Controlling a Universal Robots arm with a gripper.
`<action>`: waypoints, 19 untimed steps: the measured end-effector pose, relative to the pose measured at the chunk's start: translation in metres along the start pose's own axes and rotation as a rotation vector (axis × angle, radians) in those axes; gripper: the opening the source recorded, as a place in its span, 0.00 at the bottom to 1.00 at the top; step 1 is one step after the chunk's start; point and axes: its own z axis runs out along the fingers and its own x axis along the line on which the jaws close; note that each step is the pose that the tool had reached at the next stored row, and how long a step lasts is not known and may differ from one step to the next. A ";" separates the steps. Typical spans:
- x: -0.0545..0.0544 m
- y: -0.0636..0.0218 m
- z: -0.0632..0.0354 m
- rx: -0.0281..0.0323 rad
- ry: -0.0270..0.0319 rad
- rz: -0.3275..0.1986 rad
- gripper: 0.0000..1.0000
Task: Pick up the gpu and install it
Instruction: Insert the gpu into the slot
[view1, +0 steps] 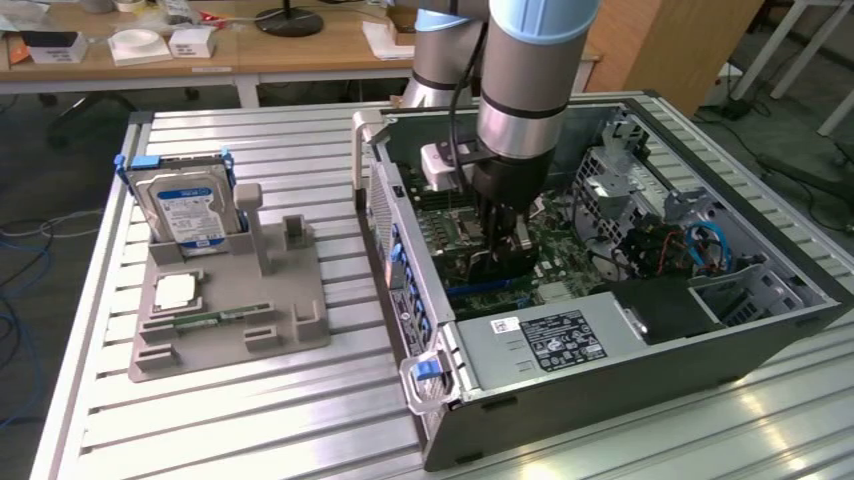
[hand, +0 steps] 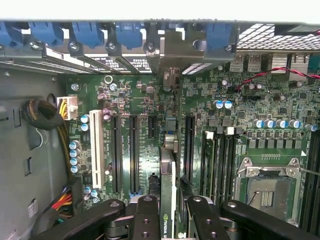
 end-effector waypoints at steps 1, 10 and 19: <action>0.000 0.0000 0.0002 -0.0001 0.0001 0.000 0.26; 0.000 0.0002 0.0014 0.0002 -0.0004 0.000 0.26; 0.000 0.0003 0.0026 0.0006 -0.0002 0.000 0.26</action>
